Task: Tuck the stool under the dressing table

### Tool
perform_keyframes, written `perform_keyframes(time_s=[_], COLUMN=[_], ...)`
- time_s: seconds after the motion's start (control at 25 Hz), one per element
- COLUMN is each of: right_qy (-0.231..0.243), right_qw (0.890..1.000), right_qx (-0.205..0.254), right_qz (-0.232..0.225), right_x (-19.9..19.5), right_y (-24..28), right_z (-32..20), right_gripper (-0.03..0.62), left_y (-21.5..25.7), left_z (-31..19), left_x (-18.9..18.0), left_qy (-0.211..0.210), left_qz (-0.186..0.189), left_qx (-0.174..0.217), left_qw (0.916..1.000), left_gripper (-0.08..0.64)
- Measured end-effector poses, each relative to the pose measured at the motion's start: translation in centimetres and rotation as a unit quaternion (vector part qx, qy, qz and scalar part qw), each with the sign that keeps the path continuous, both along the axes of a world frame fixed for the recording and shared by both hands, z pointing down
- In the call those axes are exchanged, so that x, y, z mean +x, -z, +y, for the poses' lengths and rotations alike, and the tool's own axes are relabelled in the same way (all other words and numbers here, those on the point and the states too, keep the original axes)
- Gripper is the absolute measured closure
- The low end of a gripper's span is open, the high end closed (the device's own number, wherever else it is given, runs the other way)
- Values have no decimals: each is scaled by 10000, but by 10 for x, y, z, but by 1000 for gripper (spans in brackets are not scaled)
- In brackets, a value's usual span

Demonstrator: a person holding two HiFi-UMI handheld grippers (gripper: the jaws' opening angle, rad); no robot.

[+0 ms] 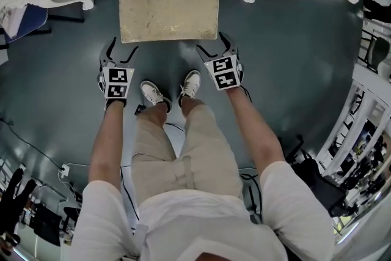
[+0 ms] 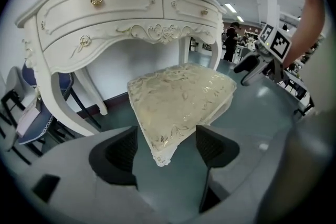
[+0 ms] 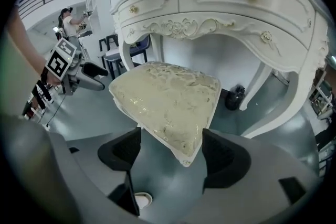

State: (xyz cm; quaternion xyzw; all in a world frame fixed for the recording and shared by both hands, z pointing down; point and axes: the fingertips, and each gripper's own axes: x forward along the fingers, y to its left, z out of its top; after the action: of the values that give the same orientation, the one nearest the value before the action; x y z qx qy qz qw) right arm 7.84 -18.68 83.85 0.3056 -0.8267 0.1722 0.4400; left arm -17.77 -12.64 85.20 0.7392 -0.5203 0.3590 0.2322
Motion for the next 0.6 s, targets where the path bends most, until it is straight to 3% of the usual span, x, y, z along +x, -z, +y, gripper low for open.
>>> perform_keyframes(time_s=[0.2,0.6], right_qy=[184,0], right_qw=[9992,9982], right_qx=[136,165], right_qz=[323,569], right_x=[0,2], right_y=[-15,-38], right_z=[-1,-12], right_gripper=[244,284], left_y=[-11,-37], left_z=[-5,-6], left_x=[-4,-1], left_qy=[14,-2], left_qz=[-35,37], left_qx=[-40,-164], left_qw=[10000,9999], left_gripper=[224,241])
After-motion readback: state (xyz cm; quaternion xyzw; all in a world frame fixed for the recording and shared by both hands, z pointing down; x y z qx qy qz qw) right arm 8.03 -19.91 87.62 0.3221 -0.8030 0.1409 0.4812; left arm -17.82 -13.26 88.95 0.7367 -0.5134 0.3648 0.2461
